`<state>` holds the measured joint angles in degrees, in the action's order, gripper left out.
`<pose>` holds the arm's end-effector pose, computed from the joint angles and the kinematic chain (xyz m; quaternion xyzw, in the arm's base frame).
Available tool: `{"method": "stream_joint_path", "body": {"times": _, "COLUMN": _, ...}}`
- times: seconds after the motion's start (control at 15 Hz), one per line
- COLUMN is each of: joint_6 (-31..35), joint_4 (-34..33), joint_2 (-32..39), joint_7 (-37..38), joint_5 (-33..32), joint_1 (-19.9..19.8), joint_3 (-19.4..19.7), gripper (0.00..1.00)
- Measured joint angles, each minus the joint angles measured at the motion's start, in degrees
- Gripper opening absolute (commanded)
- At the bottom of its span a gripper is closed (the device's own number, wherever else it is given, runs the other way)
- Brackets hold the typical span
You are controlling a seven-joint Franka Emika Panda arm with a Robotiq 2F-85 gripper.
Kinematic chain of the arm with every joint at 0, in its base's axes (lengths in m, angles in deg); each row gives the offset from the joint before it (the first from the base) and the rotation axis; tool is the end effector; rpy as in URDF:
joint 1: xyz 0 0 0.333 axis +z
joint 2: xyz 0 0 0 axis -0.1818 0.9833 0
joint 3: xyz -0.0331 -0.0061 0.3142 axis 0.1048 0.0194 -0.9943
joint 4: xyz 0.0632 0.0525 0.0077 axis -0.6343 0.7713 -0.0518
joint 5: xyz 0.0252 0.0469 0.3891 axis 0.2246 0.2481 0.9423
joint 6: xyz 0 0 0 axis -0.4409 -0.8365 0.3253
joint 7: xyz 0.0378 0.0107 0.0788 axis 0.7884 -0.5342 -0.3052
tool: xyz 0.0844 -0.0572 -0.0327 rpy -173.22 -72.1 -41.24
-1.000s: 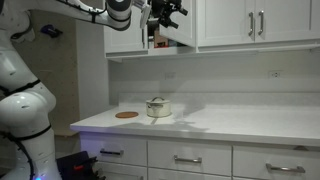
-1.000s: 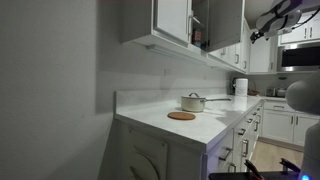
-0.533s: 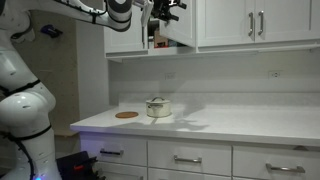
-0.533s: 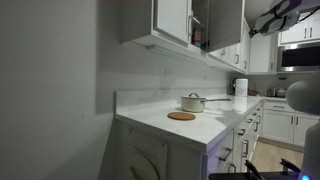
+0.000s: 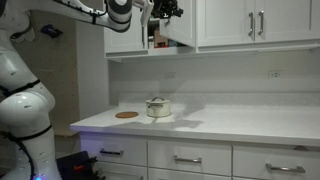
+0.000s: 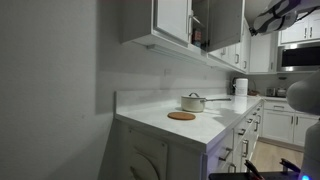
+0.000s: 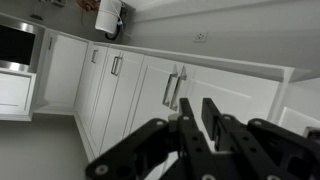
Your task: Close the open upper cabinet door
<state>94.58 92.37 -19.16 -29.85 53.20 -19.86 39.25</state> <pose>0.4220 -0.1598 0.7851 0.7740 -0.0149 0.5985 0.2059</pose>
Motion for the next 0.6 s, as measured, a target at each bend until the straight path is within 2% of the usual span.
{"method": "stream_joint_path", "body": {"times": 0.4, "joint_6": 2.63, "joint_4": 0.02, "joint_2": 0.00, "joint_7": -3.51, "joint_5": 1.47, "joint_1": 5.01, "joint_3": 2.09, "gripper": 0.00}}
{"method": "stream_joint_path", "body": {"times": 0.6, "joint_6": 2.78, "joint_4": 0.02, "joint_2": -0.29, "joint_7": -7.22, "joint_5": 3.75, "joint_1": 12.14, "joint_3": 6.51, "gripper": 0.00}}
